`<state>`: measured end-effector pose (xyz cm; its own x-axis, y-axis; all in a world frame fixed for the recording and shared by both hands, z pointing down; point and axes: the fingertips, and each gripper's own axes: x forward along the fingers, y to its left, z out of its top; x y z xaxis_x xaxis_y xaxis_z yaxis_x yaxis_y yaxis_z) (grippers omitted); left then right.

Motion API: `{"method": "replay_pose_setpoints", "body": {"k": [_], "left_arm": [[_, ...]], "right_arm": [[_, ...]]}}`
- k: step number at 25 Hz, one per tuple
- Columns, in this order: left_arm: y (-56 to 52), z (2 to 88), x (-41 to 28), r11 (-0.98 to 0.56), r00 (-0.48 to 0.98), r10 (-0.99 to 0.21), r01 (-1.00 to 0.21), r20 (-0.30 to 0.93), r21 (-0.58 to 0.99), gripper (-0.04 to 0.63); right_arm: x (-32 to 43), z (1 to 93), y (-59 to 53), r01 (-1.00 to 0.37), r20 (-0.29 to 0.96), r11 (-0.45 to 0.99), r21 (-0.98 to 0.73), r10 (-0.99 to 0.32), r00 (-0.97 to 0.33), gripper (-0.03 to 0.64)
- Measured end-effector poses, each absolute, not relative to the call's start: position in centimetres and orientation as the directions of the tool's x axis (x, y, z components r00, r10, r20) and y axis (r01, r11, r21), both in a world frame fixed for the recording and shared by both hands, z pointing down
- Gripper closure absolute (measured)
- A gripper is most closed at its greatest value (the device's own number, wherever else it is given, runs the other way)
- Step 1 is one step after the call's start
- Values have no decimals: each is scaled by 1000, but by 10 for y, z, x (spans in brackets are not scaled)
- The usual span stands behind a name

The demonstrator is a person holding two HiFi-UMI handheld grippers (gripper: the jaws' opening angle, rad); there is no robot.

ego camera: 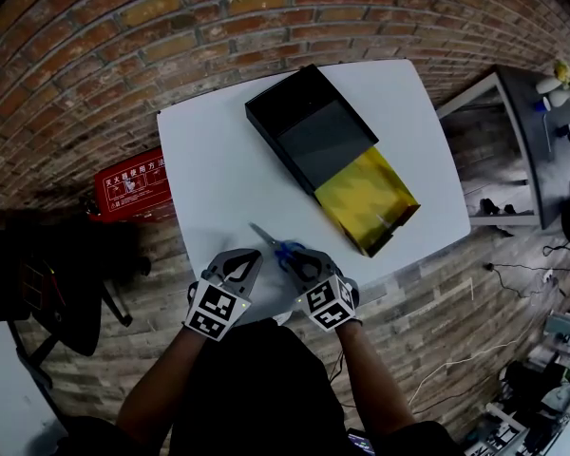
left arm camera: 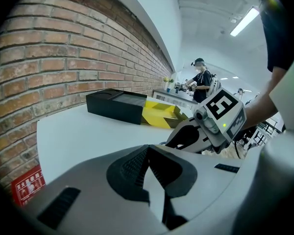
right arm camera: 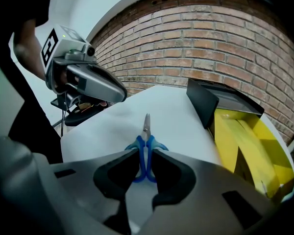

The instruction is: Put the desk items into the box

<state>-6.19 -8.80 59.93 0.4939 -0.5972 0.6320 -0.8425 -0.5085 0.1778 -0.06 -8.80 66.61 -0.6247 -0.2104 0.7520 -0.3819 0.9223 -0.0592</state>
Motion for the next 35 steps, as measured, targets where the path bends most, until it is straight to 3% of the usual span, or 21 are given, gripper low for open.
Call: {"method": "replay_pose_setpoints", "body": {"k": [17,35], "left_arm": [[-123,558,-54,-524,511,-661,-838,549,149,581],[-164,529,15,-657,633,-613,-740,473,140,581]], "right_arm": [[15,613,-109,-444,679,896,-3,-324,-659,523],[82,569,-147,-616,630,784,74,-515,-581,523]]}}
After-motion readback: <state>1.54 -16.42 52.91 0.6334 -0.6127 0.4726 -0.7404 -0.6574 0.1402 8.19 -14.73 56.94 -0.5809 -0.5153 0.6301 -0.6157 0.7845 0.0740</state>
